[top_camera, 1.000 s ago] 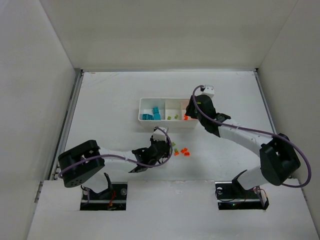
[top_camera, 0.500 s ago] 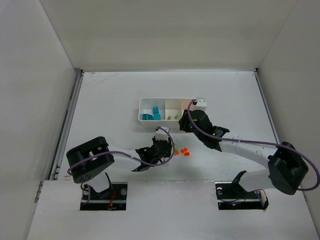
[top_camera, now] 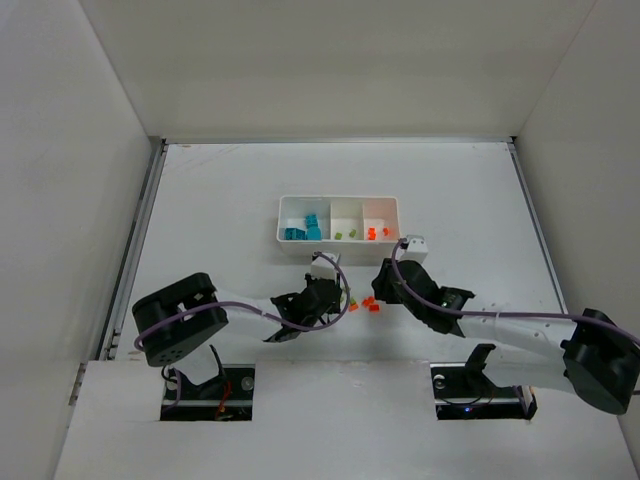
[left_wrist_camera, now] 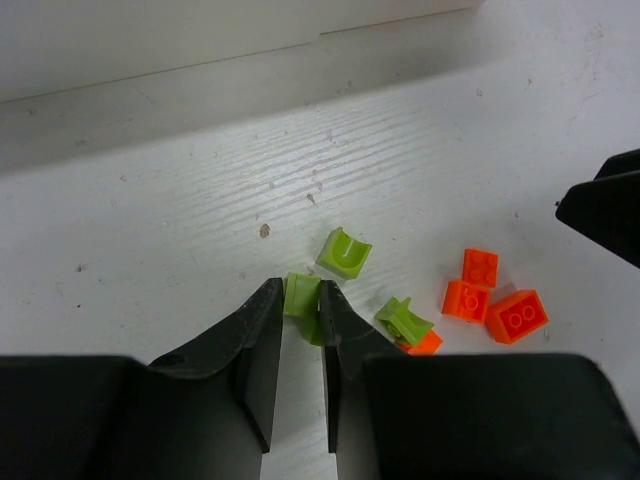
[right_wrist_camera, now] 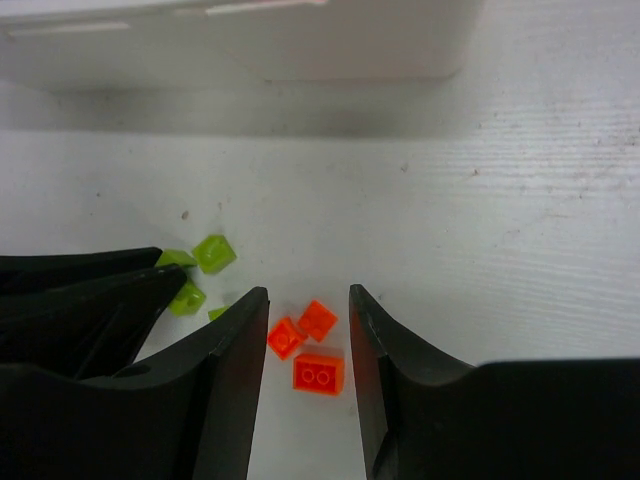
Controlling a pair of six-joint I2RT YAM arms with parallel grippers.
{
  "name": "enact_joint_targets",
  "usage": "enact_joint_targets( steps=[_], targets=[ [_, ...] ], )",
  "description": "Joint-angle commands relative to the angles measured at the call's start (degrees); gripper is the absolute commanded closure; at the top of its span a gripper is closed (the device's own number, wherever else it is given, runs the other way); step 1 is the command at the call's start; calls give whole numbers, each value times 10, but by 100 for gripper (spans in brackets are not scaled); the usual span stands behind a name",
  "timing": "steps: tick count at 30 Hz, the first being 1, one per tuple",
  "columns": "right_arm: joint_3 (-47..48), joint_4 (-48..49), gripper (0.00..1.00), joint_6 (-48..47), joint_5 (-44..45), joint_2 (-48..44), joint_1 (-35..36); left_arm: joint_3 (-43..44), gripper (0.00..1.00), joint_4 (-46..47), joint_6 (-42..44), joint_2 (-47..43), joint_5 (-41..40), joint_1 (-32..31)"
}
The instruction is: Sort the legos into containers by color
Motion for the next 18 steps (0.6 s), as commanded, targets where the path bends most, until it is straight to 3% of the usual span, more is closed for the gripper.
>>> enact_joint_targets(
  steps=[1,10,18],
  targets=[
    [-4,-1,57,26,17,-21,12,11,87,-6,7,-28,9,0],
    [-3,-26,57,32,18,-35,39,15,87,-48,17,-108,2,7],
    [-11,-45,57,49,27,-55,60,63,87,-53,45,-133,15,57]
  ],
)
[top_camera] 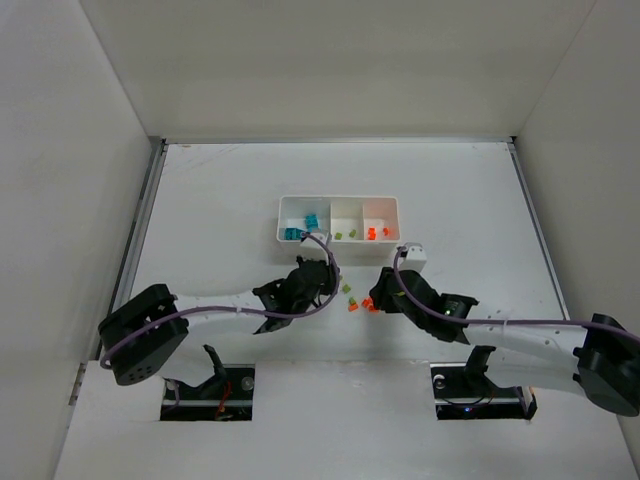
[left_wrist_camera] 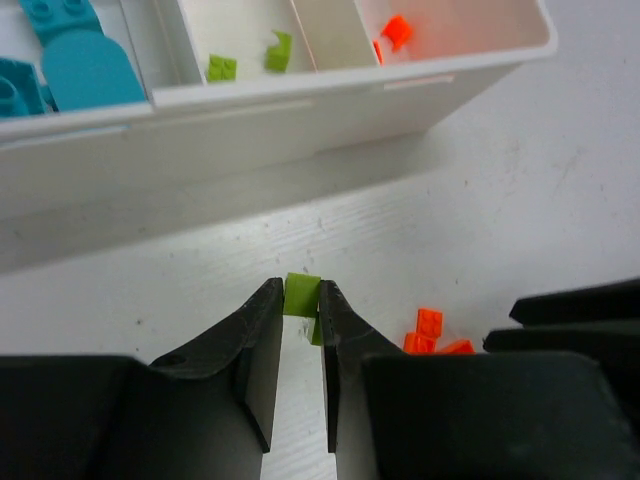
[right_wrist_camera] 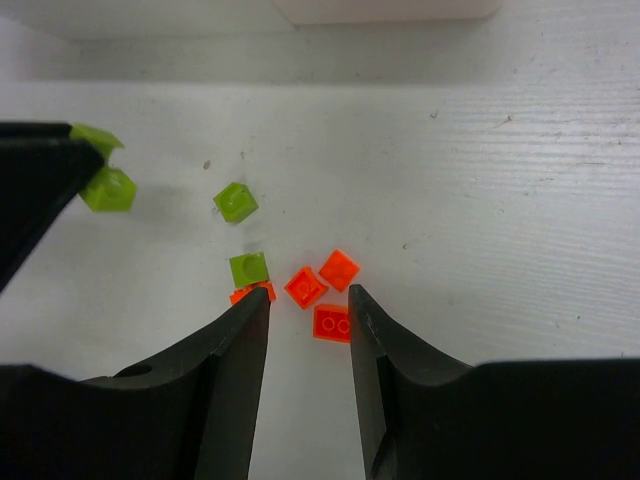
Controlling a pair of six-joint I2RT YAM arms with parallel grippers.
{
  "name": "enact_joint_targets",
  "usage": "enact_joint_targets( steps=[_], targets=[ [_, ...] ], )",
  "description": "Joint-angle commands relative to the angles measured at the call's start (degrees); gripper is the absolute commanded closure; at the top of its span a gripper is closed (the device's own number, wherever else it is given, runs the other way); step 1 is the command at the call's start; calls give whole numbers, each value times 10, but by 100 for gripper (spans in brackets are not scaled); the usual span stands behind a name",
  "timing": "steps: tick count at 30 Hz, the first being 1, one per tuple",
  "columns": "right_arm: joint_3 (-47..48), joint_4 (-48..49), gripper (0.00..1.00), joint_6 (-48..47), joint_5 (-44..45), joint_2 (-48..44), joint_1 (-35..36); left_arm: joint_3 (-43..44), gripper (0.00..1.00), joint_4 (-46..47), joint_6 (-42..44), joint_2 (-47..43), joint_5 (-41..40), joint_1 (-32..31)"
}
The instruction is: Sort the legos into containers by color
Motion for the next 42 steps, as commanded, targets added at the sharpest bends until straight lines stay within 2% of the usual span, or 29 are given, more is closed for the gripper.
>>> enact_joint_targets(
  steps=[1,9,19,22,24,27,34,39,42],
  targets=[
    [-2,-4,57,15,17,-20,9,54,87,8,27,-21,6,24],
    [-10,-7,57,28,15,-23,26,150,87,16,71,24,14,67],
    [-9,-1,57,34,31,7,52,269,85,31,100,189,27,115],
    [-2,-8,56,30,31,27,52,290,80,30,100,217,27,124],
    [2,-16,54,32,30,43,53,297,72,28,98,226,28,125],
    [12,-19,51,32,31,68,62,286,63,34,97,212,24,122],
    [34,-23,51,28,35,114,65,223,63,33,85,144,22,113],
    [52,-36,56,24,49,143,66,133,63,30,68,67,17,99],
    [61,-52,63,24,61,160,66,75,63,21,57,19,14,91]
  ],
)
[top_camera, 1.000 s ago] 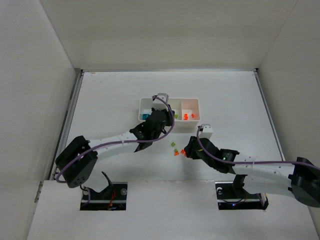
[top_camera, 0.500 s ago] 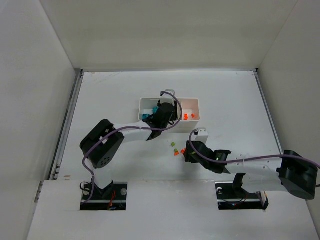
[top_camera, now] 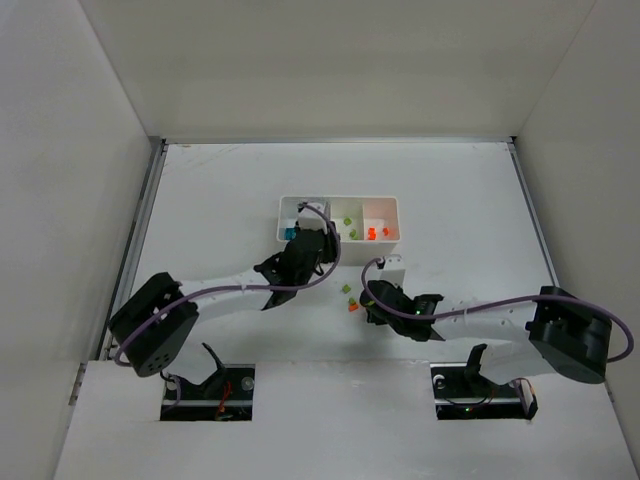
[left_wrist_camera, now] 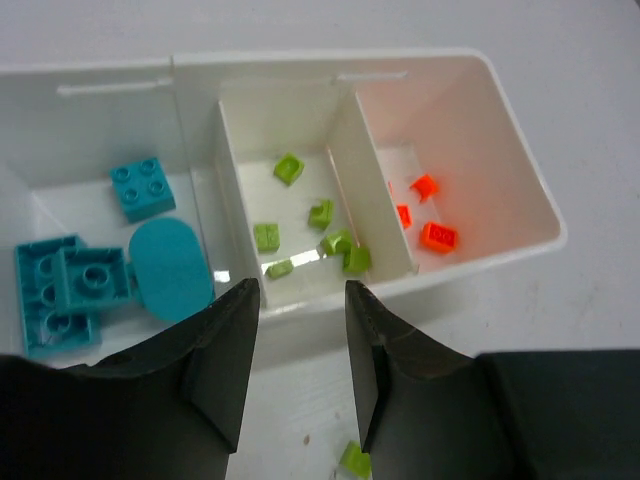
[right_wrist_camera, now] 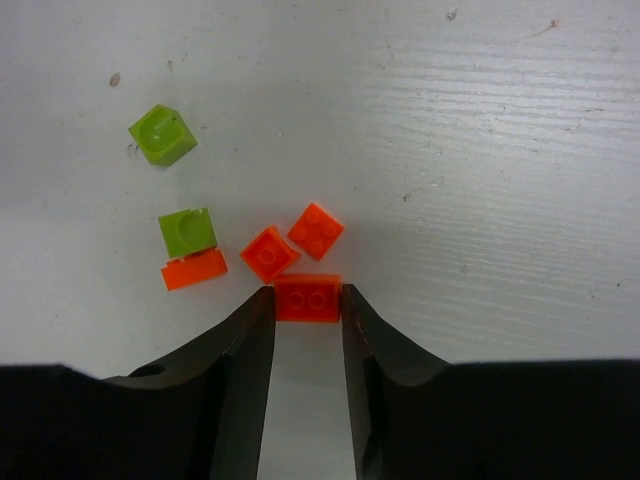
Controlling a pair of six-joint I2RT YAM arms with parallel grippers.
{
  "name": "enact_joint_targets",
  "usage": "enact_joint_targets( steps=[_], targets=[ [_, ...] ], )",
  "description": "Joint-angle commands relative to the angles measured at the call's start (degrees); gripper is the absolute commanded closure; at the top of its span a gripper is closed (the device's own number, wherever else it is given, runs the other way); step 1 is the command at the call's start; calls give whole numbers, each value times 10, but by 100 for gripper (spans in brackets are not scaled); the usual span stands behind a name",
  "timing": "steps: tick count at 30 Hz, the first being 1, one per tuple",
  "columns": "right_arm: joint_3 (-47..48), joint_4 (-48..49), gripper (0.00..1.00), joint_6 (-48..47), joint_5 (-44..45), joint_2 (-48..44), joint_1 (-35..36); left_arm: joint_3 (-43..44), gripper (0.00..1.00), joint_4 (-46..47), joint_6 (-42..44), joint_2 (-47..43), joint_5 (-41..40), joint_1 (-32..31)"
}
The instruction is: Sort the legos into containers by color
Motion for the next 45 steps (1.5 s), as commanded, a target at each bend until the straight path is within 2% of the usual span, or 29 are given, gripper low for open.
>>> enact_joint_targets(
  steps=[1,4,8,11,17,21,26,28,29,32,34,45],
  targets=[
    [26,-24,67,-1,24,18,6,-55,63,-4,-20,-59,-10,-11],
    [31,-33,72,-2,34,13,6,-100,63,-21,-39,-101,-16,-22],
    [39,-42,74,-8,35,-23,6,-135,64,-51,-68,-129,-19,-38],
    [50,-44,75,-30,34,-54,-3,-149,64,-51,-89,-127,-19,-54],
    [111,-27,75,-124,29,-85,-78,-153,64,-23,-111,-93,-17,-90],
    [165,21,74,-197,6,-54,-154,-148,64,-12,-118,-83,-17,-106],
    [224,66,74,-233,-16,18,-211,-141,64,-6,-122,-70,-13,-113],
    [240,77,71,-240,-24,47,-224,-134,64,-4,-122,-55,-10,-113],
    [246,84,67,-240,-26,62,-229,-130,63,-7,-123,-49,-7,-112],
    [252,97,52,-241,-25,78,-232,-124,63,-3,-124,-32,3,-112],
    [248,98,45,-237,-21,76,-228,-118,63,0,-124,-20,5,-115],
    [129,122,52,-167,-14,-9,-174,-90,64,26,-122,26,27,-120]
  ],
)
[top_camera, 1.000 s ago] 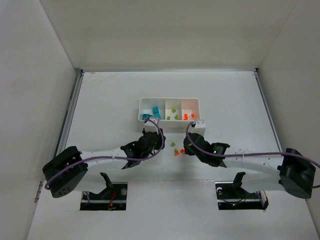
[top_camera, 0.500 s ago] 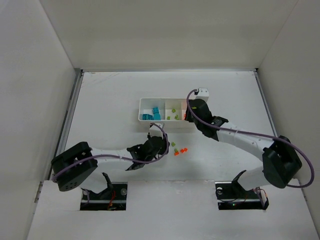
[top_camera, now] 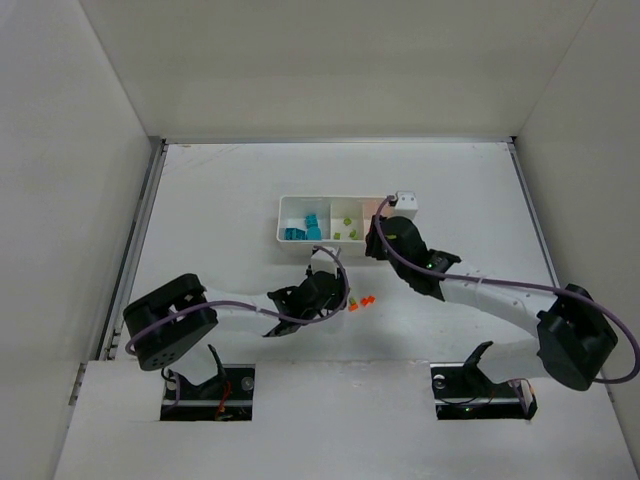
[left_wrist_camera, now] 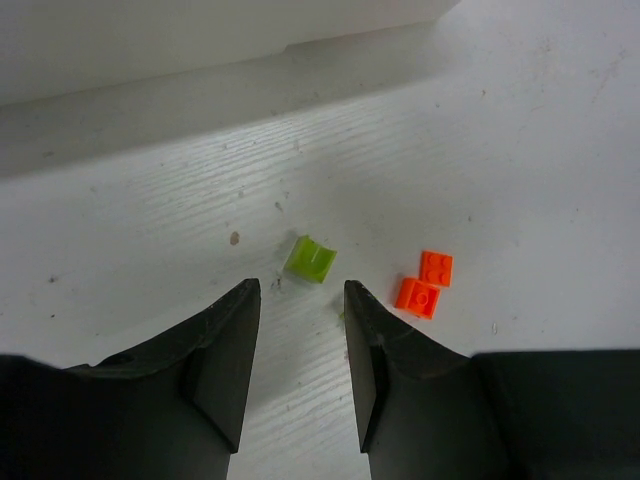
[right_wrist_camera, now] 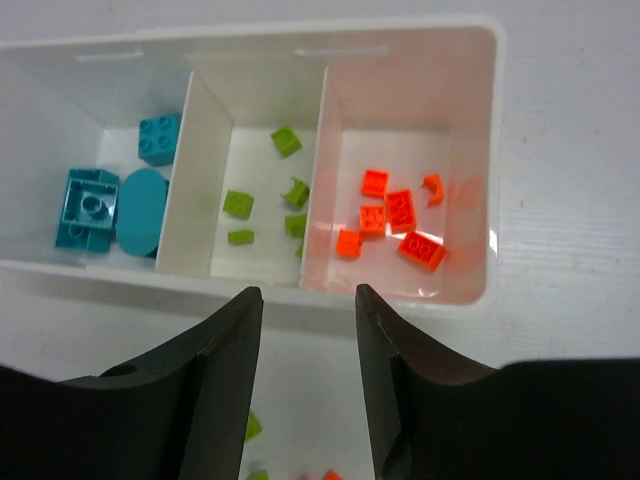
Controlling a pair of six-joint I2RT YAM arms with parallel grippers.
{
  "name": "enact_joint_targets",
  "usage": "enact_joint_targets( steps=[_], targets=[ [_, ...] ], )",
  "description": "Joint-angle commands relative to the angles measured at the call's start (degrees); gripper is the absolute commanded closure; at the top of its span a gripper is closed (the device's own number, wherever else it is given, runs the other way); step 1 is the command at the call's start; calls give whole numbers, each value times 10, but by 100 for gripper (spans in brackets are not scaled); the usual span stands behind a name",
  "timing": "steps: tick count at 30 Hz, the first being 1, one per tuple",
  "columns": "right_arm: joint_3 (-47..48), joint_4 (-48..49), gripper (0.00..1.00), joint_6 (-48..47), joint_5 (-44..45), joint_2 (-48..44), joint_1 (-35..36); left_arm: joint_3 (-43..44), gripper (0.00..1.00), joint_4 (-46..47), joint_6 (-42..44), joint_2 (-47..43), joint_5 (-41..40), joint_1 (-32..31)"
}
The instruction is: Sort the legos into containers by color
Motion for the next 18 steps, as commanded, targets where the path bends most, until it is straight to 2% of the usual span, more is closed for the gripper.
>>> enact_joint_targets(
  steps=[1,8,14,18],
  targets=[
    [-39,28,52,41,4,-23,25,30,64,35,1,15,9,-2],
    [-92,21,54,78,11,-58,73,50,64,39,12,60,8,3],
    [-138,13,54,104,13,-99,83,58,65,29,22,82,4,-2],
    [-158,3,54,119,12,-118,91,60,75,27,25,91,-6,-2]
  ],
)
